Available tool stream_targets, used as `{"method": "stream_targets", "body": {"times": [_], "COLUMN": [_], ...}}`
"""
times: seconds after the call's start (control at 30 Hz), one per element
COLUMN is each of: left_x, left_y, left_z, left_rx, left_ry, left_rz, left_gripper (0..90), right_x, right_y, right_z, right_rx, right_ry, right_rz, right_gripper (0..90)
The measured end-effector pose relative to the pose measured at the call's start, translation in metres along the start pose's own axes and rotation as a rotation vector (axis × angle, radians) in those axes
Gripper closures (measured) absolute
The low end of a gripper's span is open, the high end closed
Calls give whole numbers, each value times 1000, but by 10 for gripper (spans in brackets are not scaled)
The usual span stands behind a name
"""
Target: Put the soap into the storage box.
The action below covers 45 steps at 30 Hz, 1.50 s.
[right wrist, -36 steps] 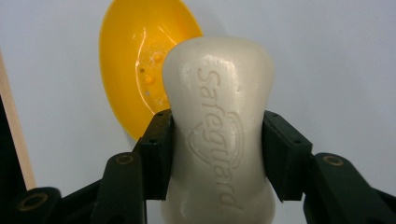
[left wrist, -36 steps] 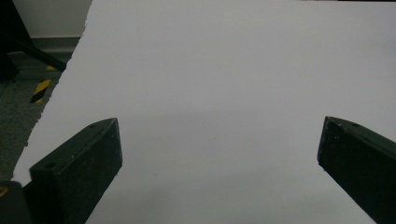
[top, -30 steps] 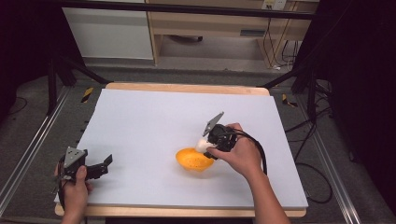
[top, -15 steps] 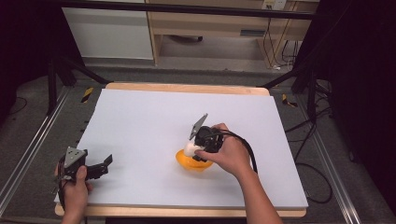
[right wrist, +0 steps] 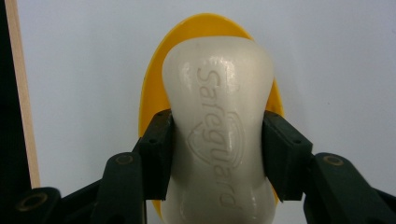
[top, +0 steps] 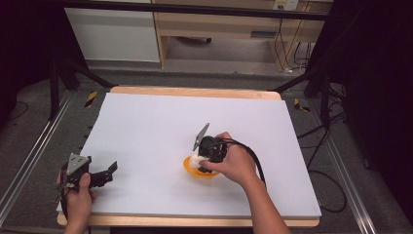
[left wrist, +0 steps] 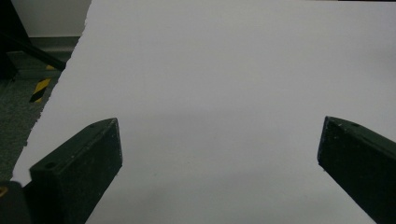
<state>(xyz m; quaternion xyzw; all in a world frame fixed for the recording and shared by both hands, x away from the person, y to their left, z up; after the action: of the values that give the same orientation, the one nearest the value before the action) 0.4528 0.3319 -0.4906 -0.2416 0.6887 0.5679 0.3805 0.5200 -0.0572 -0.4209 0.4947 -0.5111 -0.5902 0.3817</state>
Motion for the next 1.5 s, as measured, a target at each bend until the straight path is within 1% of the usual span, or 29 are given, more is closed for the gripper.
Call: {"method": "stream_targets", "body": {"times": [0.1, 0.17, 0.2, 0.23, 0.27, 0.3, 0.37, 0.5, 0.57, 0.67, 0.73, 0.77, 0.8, 0.83, 0.87, 0.93, 1.03, 1.07, 1.13, 1.23, 1.37, 1.5], "left_x": [0, 0, 0, 0, 0, 0, 0, 0, 0, 0, 0, 0, 0, 0, 0, 0, 0, 0, 0, 0, 0, 0], "left_y": [0, 0, 0, 0, 0, 0, 0, 0, 0, -1, 0, -1, -1, -1, -1, -1, -1, -1, -1, -1, -1, -1], "left_z": [0, 0, 0, 0, 0, 0, 0, 0, 0, -1, 0, -1, -1, -1, -1, -1, -1, -1, -1, -1, -1, -1], "left_rx": [0, 1, 0, 0, 0, 1, 2, 0, 0, -1, -1, -1, -1, -1, -1, -1, -2, -2, -3, -5, -5, -4], "left_ry": [0, -1, -2, -3, -2, -2, -1, -4, -4, -4, -6, -3, -3, -3, -3, -3, -4, -4, -5, -5, -5, -6], "left_rz": [0, 1, 2, 2, 2, 2, 3, 5, 6, 4, 6, 4, 4, 4, 4, 4, 4, 5, 5, 5, 5, 5], "left_gripper": [0, 0, 0, 0, 0, 0, 0, 0, 0, 0, 0, 0, 0, 0, 0, 0, 0, 0, 0, 0, 0, 0], "right_x": [1, 2, 3, 4, 6, 8, 14, 29, 37, 52, 62, 66, 72, 76, 79, 88, 98, 101, 109, 118, 130, 142], "right_y": [0, 0, 1, 4, 6, 9, 14, 19, 22, 25, 26, 27, 27, 27, 27, 26, 25, 24, 24, 23, 22, 19], "right_z": [-1, -2, -2, -3, -3, -4, -5, -10, -14, -19, -22, -24, -26, -27, -28, -30, -31, -32, -33, -34, -34, -34], "right_rx": [1, 1, 7, -2, -12, -5, 20, 57, 85, 117, 123, 115, 112, 122, 125, 151, 182, 199, 213, 214, 227, 239], "right_ry": [1, -1, -9, -14, -24, -32, -45, -111, -140, -215, -248, -266, -283, -301, -310, -347, -396, -405, -424, -455, -483, -504], "right_rz": [-1, -11, -24, -56, -100, -122, -137, -179, -213, -261, -285, -294, -299, -302, -306, -305, -302, -302, -306, -318, -328, -326], "right_gripper": [493, 487, 461, 401, 370, 363, 330, 268, 243, 197, 184, 179, 162, 150, 136, 79, 39, 34, 28, 17, 13, 5]}}
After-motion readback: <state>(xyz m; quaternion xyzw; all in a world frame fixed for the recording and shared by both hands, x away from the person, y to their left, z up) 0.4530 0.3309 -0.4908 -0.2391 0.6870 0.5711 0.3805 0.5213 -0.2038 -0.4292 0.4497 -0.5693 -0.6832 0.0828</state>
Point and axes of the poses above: each handheld gripper's, and its own axes: y roughly backward along the jaws, x roughly out of its underside, z roughly to its left, the point moved 2 cm from there along -y, roughly forward along the jaws, and after that the axes turned 11 degrees about z, right-handed, at the moved point
